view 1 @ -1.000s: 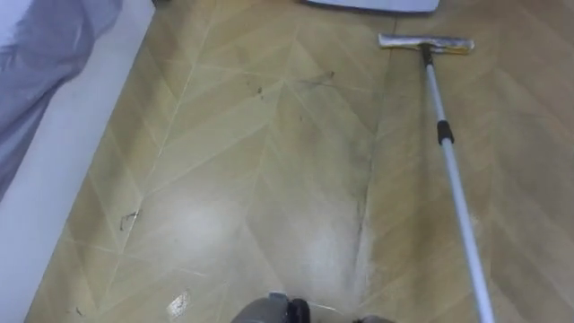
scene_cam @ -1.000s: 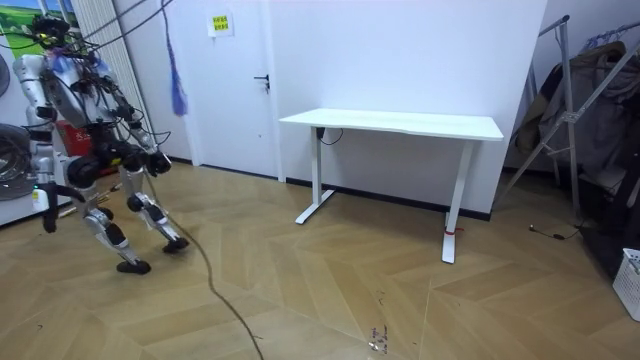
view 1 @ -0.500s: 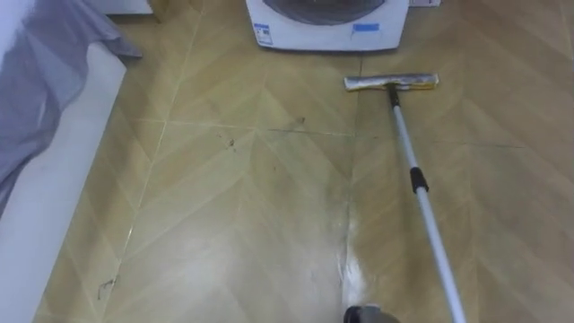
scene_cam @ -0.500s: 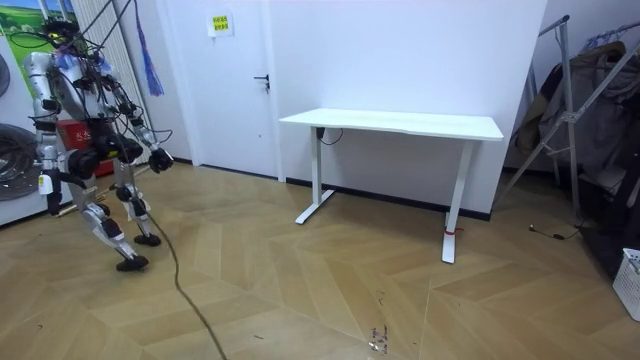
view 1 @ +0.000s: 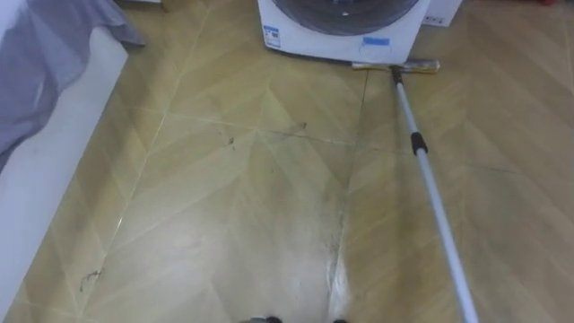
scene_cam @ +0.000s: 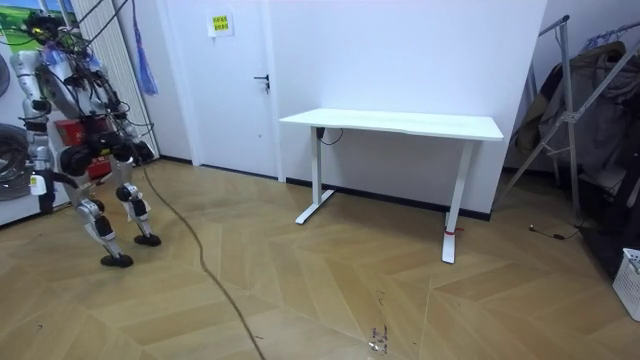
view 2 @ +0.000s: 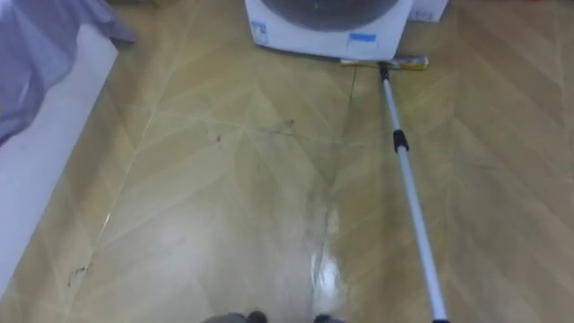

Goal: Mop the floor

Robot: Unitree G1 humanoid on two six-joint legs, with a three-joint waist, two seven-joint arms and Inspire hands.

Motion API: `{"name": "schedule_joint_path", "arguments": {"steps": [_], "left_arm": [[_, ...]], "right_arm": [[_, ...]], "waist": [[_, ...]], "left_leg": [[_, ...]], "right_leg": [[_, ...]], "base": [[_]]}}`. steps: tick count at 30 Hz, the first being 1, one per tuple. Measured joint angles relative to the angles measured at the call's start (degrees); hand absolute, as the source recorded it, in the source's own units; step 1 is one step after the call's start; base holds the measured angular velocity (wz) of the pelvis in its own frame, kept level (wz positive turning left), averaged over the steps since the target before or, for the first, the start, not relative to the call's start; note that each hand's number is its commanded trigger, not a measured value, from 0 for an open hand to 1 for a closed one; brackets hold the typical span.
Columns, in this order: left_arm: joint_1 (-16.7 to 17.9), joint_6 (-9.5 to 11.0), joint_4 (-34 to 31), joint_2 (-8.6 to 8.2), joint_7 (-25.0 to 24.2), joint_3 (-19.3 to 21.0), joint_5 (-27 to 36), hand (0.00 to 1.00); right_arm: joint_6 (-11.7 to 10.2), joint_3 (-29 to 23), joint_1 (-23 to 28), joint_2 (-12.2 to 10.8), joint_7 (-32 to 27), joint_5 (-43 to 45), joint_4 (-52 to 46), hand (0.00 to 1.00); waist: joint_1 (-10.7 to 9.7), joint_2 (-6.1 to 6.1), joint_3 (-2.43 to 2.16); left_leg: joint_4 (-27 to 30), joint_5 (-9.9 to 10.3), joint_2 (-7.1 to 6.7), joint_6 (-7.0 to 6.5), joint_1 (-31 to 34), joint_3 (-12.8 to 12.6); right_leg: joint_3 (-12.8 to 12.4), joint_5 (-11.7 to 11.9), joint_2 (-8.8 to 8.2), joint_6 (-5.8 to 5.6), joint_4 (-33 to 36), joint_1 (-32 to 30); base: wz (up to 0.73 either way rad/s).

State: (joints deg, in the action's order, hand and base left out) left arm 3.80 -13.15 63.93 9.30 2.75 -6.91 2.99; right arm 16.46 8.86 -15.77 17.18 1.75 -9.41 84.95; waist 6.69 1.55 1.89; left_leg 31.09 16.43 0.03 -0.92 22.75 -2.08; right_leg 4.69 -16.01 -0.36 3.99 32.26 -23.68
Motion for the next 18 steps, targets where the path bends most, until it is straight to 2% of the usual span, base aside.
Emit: {"name": "schedule_joint_path", "arguments": {"steps": [3, 4, 6, 11, 14, 16, 18], "left_arm": [[1.29, 0.62, -0.06, 0.11, -0.06, 0.25, -0.21, 0.0], [2.21, 0.64, -0.23, 0.3, -0.05, 0.26, -0.2, 0.0], [3.62, 0.45, -0.53, 0.45, 0.1, 0.27, -0.39, 0.0], [7.23, -1.09, -2.31, 0.25, 0.09, 2.09, -1.01, 0.0], [7.23, -1.93, -2.26, 0.25, 0.07, 3.18, -1.49, 0.0], [7.15, -1.93, -2.83, 0.2, -0.01, 4.55, -2.25, 0.0], [6.99, -1.95, -3.35, 0.21, -0.08, 5.27, -3.97, 0.0]], "right_arm": [[-2.41, 0.04, 4.8, -0.18, 0.75, -0.76, -1.11, 1.0], [-2.85, 0.04, 7.1, -0.31, 0.88, -0.79, -1.89, 1.0], [-3.18, 0.03, 9.85, -0.71, 0.66, 0.81, -2.68, 1.0], [-4.21, -2.22, 13.38, -1.98, -0.83, 6.78, -2.67, 1.0], [-4.35, -2.84, 14.75, -3.36, -2.0, 9.39, -2.69, 1.0], [-4.35, -3.45, 15.43, -4.51, -2.06, 10.14, -2.9, 1.0], [-4.34, -3.52, 16.22, -4.97, -2.02, 10.74, -3.5, 1.0]], "waist": [[-0.1, 0.68, -0.84], [-0.4, 0.54, -1.46], [-0.56, 0.41, -2.11], [-3.15, -0.01, -2.22], [-3.59, -1.1, -2.22], [-3.78, -2.11, -2.07], [-3.89, -2.56, -1.86]], "left_leg": [[-4.95, -0.93, 0.37, 0.07, -6.0, 0.39], [-7.08, -1.35, 0.25, 0.05, -8.29, 0.56], [-10.19, -1.85, -0.01, -0.03, -11.76, 0.53], [-15.34, -2.6, -0.66, -0.2, -19.8, 0.91], [-17.28, -2.61, -0.65, -0.19, -23.11, 0.71], [-18.4, -2.61, -0.56, -0.19, -25.21, 0.53], [-18.45, -2.6, -0.56, -0.19, -26.43, 0.45]], "right_leg": [[0.41, 1.79, 0.89, -0.24, -6.81, 6.65], [0.56, 2.22, 0.93, -0.43, -9.06, 9.07], [0.43, 2.55, 0.97, -0.68, -11.78, 12.45], [0.69, 2.52, 0.81, -0.83, -16.78, 20.19], [0.54, 2.51, 1.18, -0.83, -18.78, 23.37], [0.49, 2.51, 1.4, -0.84, -19.81, 25.45], [0.64, 2.51, 1.4, -0.84, -20.18, 26.86]], "base": [[0.04], [0.06], [0.03], [0.05], [-0.07], [-0.08], [-0.03]]}}
